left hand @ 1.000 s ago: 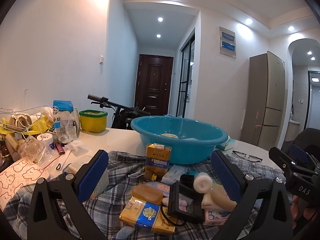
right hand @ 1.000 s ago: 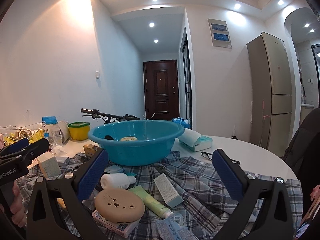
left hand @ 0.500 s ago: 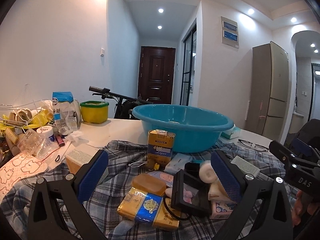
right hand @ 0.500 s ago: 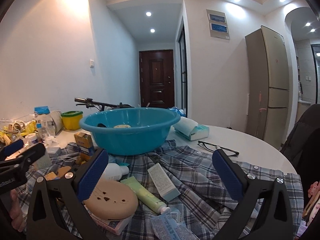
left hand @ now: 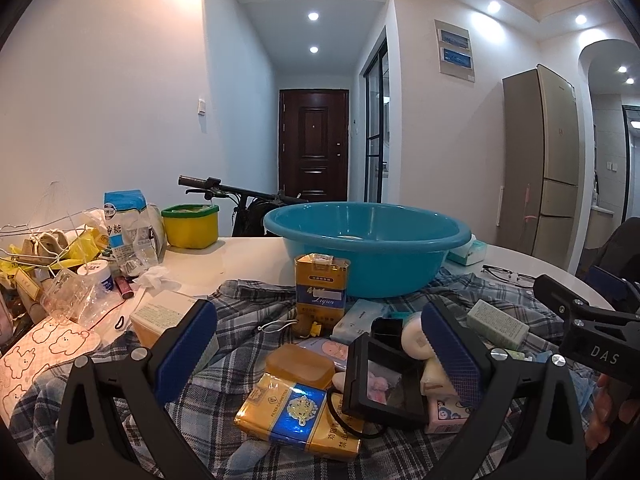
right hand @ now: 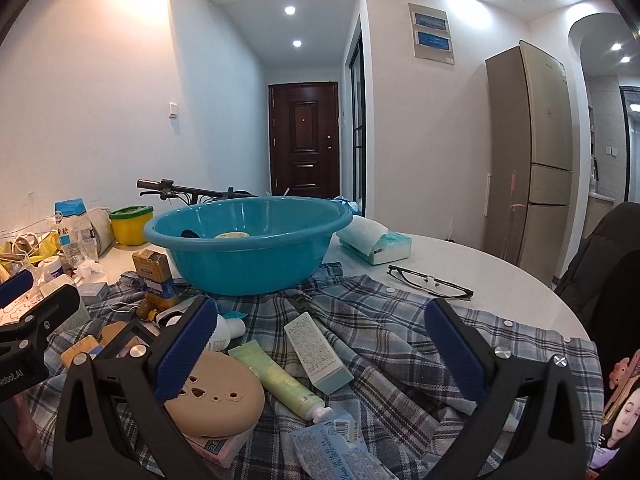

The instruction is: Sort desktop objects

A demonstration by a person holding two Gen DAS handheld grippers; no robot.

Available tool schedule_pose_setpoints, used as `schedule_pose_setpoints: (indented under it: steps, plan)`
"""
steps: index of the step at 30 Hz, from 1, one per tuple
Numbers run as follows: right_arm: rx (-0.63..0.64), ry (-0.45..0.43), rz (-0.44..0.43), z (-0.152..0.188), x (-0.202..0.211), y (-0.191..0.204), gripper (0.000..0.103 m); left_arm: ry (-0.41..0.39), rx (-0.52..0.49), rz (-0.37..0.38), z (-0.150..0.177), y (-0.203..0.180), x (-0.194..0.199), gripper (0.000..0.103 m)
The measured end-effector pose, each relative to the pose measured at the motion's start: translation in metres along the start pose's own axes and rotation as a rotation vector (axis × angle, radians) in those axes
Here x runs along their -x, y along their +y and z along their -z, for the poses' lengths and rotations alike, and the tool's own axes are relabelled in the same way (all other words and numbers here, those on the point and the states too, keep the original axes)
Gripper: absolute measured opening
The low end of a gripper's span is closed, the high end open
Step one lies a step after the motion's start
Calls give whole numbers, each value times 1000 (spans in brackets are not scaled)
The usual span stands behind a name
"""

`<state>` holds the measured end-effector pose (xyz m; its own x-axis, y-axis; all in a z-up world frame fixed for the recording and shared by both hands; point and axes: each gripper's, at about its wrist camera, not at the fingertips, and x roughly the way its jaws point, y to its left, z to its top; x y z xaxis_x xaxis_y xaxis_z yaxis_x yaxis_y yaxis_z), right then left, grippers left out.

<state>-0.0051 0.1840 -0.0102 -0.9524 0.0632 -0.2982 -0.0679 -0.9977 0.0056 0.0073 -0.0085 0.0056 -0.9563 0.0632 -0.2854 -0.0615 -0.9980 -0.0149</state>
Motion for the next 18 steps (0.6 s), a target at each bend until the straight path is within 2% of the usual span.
schedule_pose_setpoints:
  steps: [18]
  plan:
    - [-7,8,-3,0,-2,2,103,2,-2,5,0,-2,-1,103]
